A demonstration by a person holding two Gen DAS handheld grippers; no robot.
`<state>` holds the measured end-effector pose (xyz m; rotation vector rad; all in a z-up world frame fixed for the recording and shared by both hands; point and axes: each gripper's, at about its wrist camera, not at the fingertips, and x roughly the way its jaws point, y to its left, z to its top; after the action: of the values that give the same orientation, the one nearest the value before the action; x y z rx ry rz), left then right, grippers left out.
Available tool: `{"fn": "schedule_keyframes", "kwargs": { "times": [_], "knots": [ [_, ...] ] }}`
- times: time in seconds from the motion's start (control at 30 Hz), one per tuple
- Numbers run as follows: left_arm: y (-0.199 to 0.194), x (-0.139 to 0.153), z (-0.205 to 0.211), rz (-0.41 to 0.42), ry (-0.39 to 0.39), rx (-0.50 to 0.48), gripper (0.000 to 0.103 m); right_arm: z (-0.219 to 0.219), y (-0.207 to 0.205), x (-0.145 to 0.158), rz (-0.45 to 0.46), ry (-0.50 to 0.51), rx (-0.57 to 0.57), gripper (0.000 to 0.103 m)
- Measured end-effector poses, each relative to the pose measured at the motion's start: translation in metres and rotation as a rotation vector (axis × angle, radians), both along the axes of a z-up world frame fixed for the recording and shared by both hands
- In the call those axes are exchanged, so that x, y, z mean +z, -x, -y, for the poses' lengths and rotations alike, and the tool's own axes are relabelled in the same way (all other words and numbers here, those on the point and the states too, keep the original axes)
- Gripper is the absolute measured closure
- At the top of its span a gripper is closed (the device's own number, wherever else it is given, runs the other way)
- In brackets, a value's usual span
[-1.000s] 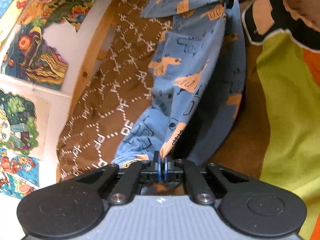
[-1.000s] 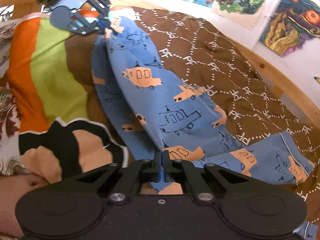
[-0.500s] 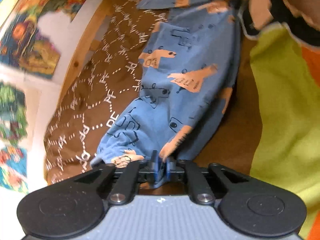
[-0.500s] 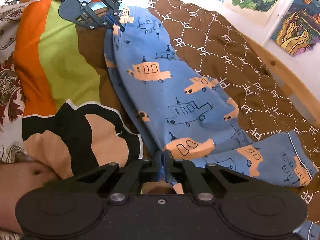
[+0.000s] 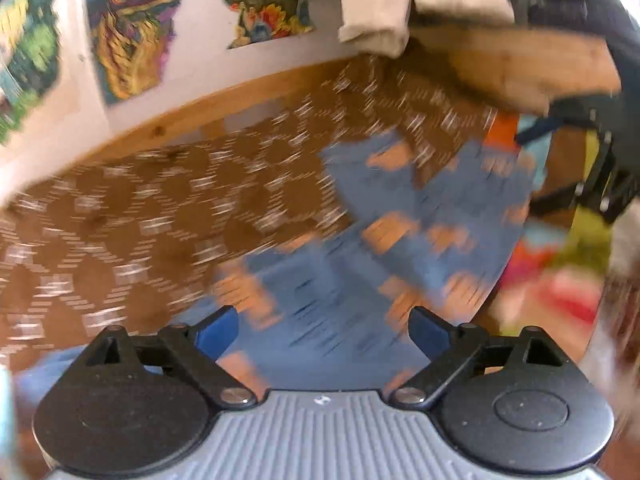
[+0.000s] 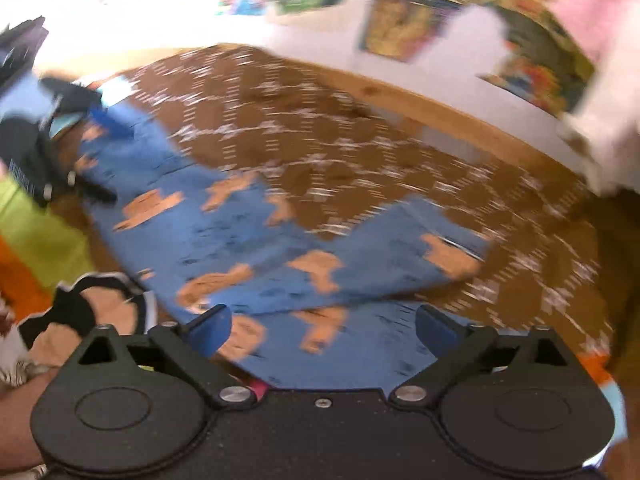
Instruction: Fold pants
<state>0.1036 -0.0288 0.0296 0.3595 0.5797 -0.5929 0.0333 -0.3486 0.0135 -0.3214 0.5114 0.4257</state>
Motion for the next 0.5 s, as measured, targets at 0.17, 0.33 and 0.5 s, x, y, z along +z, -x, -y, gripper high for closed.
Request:
{"fn": "schedule_keyframes", "kwargs": {
  "times": [0.17,0.33,0.5],
  "knots": [
    [-0.048,-0.025,0.047,-0.183,0.227,-0.014,0.027,0.044,-0.025,0.025,-0.046,-0.05,-0.061,0.001],
    [-0.077,-0.056,0.064,-0.307,0.286,0.018,0.04,0.047,-0.083,0.036,-0.096,-0.149,-0.051,0.001],
    [-0.082,-0.074,0.046,-0.403,0.36,0.082,0.041,0.019,-0.157,0.033,-0.197,-0.266,-0.043,0.009]
  ]
}}
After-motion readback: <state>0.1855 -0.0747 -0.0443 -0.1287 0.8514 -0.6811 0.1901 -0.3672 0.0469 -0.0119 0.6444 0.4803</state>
